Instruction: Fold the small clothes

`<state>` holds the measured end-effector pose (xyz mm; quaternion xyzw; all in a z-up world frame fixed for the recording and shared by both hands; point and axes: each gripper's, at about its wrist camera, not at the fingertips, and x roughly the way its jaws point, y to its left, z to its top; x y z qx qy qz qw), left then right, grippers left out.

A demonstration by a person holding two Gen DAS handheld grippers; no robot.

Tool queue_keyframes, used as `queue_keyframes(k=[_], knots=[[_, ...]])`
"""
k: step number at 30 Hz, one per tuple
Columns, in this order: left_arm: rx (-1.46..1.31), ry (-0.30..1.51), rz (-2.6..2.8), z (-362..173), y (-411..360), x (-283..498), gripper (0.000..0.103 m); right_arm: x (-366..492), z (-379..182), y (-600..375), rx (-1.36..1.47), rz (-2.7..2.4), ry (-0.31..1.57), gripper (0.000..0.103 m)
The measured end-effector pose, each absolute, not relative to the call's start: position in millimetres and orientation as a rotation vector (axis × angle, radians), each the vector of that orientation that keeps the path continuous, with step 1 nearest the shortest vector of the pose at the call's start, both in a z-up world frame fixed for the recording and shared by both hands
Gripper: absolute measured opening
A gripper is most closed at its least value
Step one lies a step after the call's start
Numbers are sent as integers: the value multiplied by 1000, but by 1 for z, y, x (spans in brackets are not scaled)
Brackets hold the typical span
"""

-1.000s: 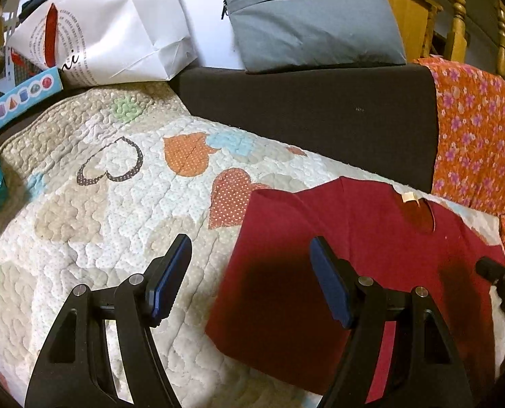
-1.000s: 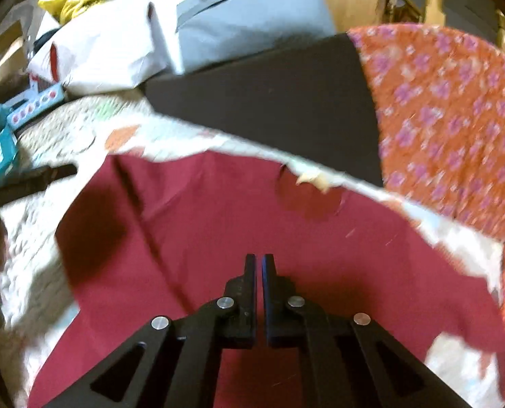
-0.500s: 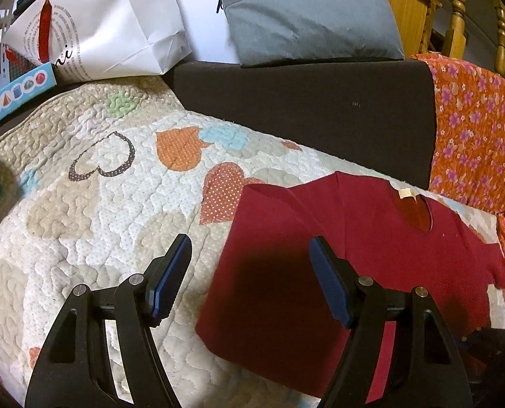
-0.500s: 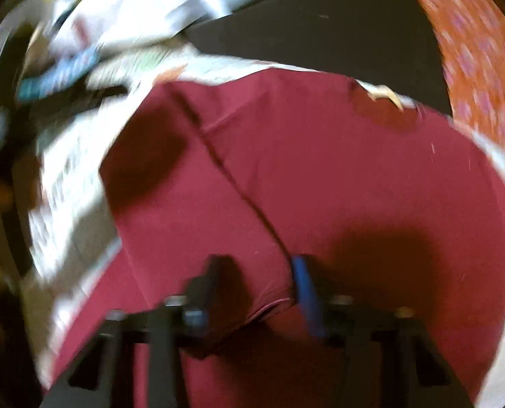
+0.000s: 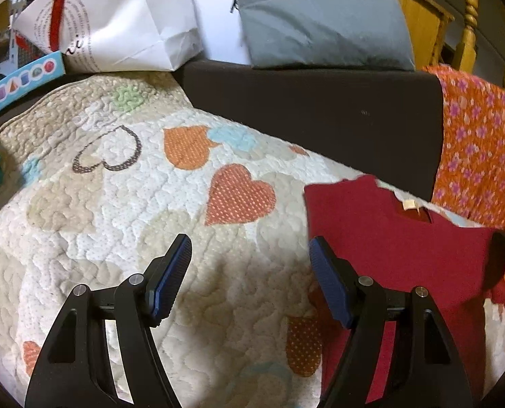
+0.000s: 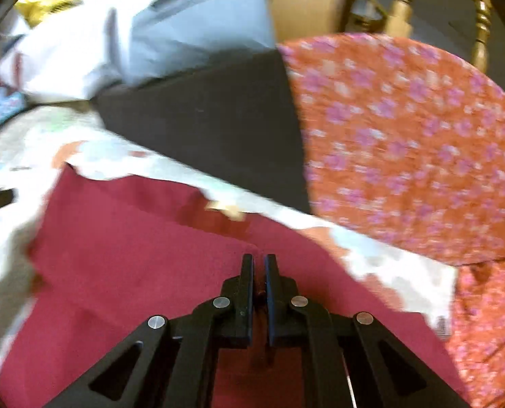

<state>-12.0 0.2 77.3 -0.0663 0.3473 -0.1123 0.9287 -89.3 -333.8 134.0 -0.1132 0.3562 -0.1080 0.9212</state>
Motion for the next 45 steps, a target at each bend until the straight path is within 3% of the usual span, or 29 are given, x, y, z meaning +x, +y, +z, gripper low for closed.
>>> queue_keyframes(k=[8, 15, 17, 19, 21, 26, 27, 28, 30, 34, 38, 42, 45], knots=[[-48, 744, -287, 62, -33, -13, 72, -62, 71, -395, -183, -333, 939, 5], [-25, 744, -324, 60, -44, -14, 72, -78, 85, -408, -81, -331, 888, 8], [-23, 750, -332, 58, -47, -14, 72, -81, 86, -410, -64, -303, 888, 17], [-16, 750, -340, 56, -50, -15, 72, -86, 87, -417, -22, -297, 878, 43], [-9, 749, -360, 54, -56, -16, 72, -90, 86, -425, 44, -297, 858, 47], [29, 745, -389, 47, -70, -16, 72, -81, 70, -432, 74, -266, 886, 47], [36, 750, -393, 45, -72, -15, 72, -79, 67, -430, 62, -257, 893, 38], [41, 757, -394, 43, -74, -15, 72, -76, 64, -429, 45, -260, 904, 20], [51, 779, -393, 38, -77, -13, 72, -77, 67, -428, 13, -283, 880, 5], [45, 824, -404, 28, -82, -9, 72, -85, 84, -438, 23, -333, 784, 5], [67, 828, -397, 25, -86, -10, 72, -71, 64, -452, 45, -373, 869, 5], [56, 822, -394, 27, -84, -10, 72, -92, 75, -457, 122, -401, 838, 18], [56, 806, -389, 29, -84, -12, 72, -109, 89, -443, 89, -392, 791, 18]])
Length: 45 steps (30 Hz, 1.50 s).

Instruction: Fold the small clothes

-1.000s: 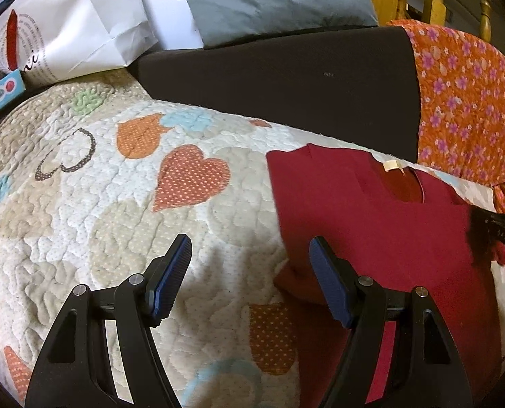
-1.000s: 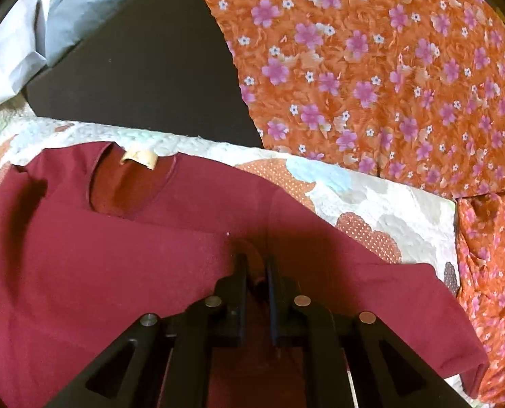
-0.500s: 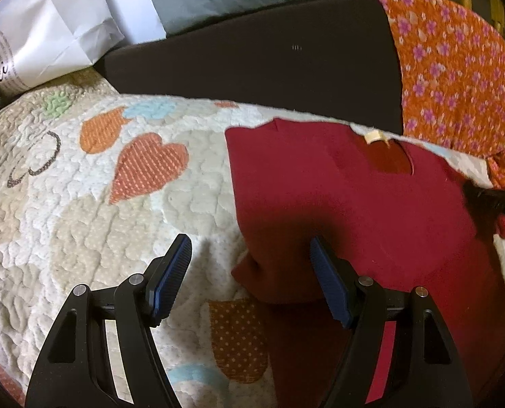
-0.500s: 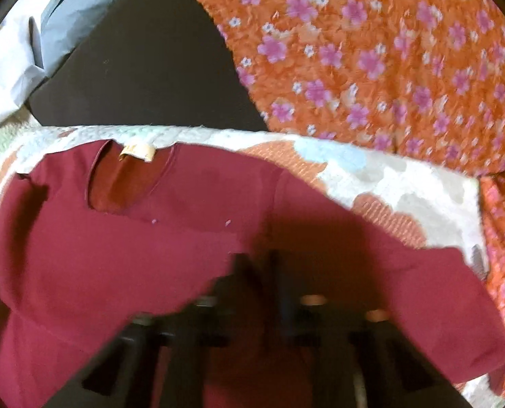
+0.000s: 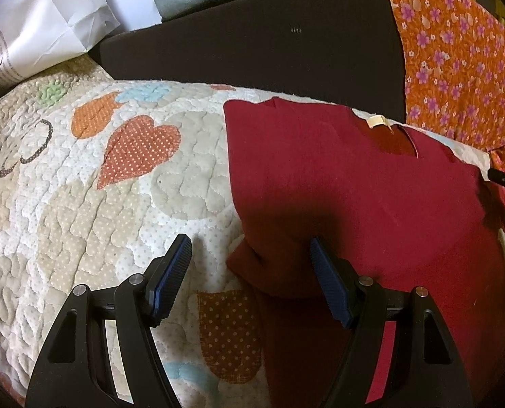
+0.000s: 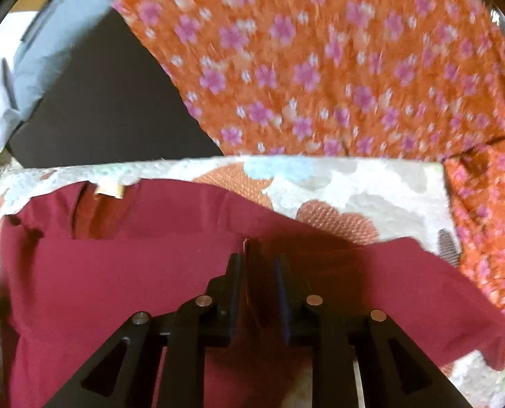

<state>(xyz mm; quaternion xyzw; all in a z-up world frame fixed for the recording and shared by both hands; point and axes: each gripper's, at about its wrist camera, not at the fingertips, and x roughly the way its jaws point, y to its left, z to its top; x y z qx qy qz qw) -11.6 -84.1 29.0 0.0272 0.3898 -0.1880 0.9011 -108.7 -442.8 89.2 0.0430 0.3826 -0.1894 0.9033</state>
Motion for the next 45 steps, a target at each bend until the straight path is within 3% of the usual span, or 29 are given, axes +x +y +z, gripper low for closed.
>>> queue_keyframes(k=[3, 7, 22, 30, 45], knots=[[66, 809, -383, 27, -86, -11, 72, -113, 88, -424, 31, -329, 790, 18], [60, 822, -383, 26, -85, -10, 72, -100, 53, -432, 104, -312, 923, 18], [57, 772, -367, 45, -89, -20, 72, -144, 71, -426, 203, -285, 893, 20], [82, 763, -365, 46, -94, -23, 72, -153, 68, -423, 241, -277, 854, 30], [64, 765, -391, 50, -107, 13, 72, -138, 62, -425, 249, -274, 822, 32]])
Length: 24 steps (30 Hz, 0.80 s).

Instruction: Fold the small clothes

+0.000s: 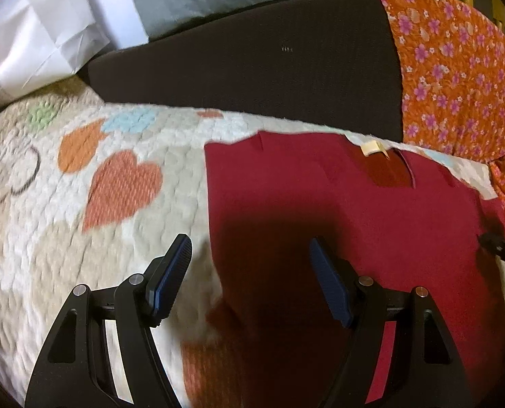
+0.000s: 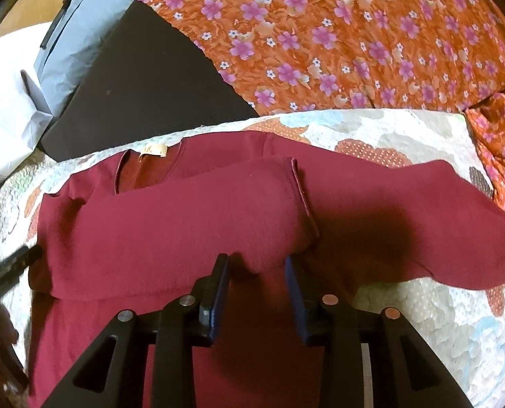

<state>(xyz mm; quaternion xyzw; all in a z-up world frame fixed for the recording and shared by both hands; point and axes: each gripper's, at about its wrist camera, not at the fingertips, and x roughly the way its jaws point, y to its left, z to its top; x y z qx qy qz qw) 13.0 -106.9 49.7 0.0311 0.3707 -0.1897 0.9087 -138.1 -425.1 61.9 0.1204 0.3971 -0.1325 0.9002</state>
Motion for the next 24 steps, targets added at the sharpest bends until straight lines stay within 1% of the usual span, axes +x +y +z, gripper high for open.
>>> queue_keyframes(k=[4, 7, 8, 13, 16, 24], knots=[[31, 793, -345, 48, -99, 36, 72, -139, 70, -424, 205, -294, 786, 32], [21, 859, -283, 33, -89, 50, 72, -137, 75, -425, 154, -332, 738, 32], [11, 869, -275, 30, -87, 52, 75, -136, 75, -426, 154, -338, 731, 32], [36, 842, -271, 29, -89, 49, 76, -122, 55, -431, 140, -330, 804, 34], [15, 857, -270, 32, -86, 47, 76, -125, 57, -435, 172, -340, 811, 38], [-74, 806, -386, 61, -95, 27, 76, -137, 71, -443, 281, -336, 762, 38]])
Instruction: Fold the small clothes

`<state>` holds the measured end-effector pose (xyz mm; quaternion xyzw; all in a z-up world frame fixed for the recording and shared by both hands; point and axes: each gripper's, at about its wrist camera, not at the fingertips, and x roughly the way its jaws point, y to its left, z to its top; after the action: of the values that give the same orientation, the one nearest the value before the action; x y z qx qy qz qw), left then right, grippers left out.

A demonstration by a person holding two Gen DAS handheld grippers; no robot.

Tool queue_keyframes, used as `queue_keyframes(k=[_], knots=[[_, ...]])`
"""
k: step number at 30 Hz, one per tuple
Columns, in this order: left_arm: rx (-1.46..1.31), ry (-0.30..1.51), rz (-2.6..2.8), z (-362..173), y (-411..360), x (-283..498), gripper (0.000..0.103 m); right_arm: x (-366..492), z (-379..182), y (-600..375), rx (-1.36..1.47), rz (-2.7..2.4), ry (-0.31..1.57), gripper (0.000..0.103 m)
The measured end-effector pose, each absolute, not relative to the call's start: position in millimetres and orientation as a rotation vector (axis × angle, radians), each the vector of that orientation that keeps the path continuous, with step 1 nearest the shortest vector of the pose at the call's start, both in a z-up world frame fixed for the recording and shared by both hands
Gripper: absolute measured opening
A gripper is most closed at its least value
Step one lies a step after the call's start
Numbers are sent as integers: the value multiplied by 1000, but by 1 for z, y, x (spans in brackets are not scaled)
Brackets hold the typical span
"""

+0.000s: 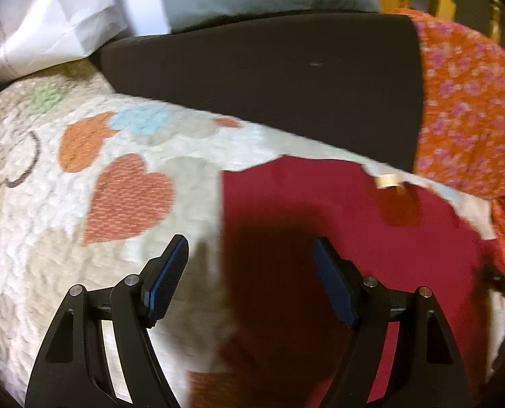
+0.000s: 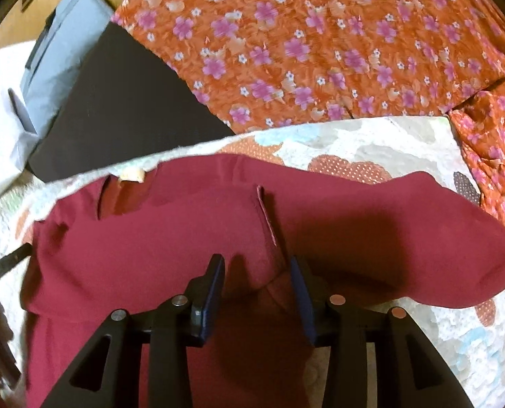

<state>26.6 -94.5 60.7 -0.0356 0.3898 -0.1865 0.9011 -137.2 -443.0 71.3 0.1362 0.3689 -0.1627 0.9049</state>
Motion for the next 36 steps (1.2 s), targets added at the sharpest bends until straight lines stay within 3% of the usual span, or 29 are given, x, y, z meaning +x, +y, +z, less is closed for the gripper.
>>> queue_keyframes(k=[7, 20, 29, 33, 36], knots=[[63, 870, -406, 41, -126, 14, 76, -127, 52, -439, 293, -304, 815, 49], [23, 802, -445, 61, -123, 5, 77, -154, 71, -459, 431, -296, 760, 49], [-4, 820, -452, 63, -121, 5, 77, -300, 129, -556, 497, -637, 619, 49], [16, 821, -458, 61, -126, 2, 77, -369, 122, -620, 527, -839, 606, 49], [43, 830, -465, 56, -132, 0, 77, -395, 106, -657, 576, -889, 615, 43]])
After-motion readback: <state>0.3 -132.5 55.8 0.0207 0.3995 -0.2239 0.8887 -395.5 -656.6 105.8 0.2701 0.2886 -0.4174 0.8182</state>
